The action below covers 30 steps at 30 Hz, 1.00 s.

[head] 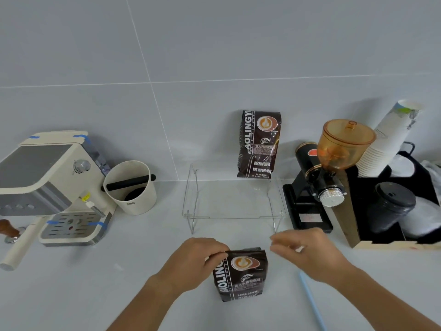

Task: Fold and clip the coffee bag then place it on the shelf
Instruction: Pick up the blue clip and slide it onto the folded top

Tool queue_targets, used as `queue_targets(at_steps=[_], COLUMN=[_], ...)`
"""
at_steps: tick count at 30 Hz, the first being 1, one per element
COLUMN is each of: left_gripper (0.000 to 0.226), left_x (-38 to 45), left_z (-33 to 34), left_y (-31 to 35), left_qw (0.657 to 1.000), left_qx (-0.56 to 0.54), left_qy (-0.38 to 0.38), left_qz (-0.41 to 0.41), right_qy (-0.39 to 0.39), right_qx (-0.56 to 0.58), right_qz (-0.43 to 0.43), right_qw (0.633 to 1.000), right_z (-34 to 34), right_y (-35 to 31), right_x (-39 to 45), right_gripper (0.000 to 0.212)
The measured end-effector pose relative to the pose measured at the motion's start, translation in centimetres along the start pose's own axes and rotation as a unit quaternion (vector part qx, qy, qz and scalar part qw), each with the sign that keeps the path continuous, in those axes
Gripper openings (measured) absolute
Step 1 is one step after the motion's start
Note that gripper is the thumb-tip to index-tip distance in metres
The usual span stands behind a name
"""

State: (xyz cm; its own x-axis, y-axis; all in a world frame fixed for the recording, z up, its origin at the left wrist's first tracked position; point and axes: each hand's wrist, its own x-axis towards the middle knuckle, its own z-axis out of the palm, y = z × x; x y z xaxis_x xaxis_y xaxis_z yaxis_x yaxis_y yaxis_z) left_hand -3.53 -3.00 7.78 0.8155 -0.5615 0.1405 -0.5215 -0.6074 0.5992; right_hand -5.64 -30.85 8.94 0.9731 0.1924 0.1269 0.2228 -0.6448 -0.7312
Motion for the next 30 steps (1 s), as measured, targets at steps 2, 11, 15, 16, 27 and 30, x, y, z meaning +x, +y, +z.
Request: queue_targets(at_steps=[2,11,15,16,27,30], left_gripper=[0.03,0.023,0.016,0.019,0.035,0.039], left_x=[-0.4,-1.5,-1.8,-2.0,-3.0,-3.1], left_z=[0.2,1.2,1.8,2.0,2.8,3.1], left_y=[-0.3,-0.3,-0.3,-0.2,0.0,-0.1], left_qw=[1.0,0.997,0.993,0.991,0.95,0.93], left_qx=[-0.016,-0.023,-0.068,-0.079,-0.185,-0.245], left_qy=[0.014,0.069,0.086,0.092,0.177,0.191], left_qz=[-0.012,-0.02,-0.04,-0.049,-0.178,-0.198], right_qy=[0.047,-0.085,-0.086,-0.082,-0.057,0.001], right_qx=[-0.03,-0.195,-0.228,-0.233,-0.216,-0.182], right_qz=[0.079,0.311,0.356,0.356,0.263,0.188], right_qw=[0.995,0.926,0.902,0.901,0.939,0.965], right_z=[-1.0,-0.7,0.0,0.2,0.5,-0.3], right_y=[2.2,14.1,16.4,16.8,14.8,11.7], right_x=[-1.0,-7.3,-8.9,-9.1,-9.0,-7.9], right_gripper=[0.009,0.038,0.034,0.03,0.013,0.008])
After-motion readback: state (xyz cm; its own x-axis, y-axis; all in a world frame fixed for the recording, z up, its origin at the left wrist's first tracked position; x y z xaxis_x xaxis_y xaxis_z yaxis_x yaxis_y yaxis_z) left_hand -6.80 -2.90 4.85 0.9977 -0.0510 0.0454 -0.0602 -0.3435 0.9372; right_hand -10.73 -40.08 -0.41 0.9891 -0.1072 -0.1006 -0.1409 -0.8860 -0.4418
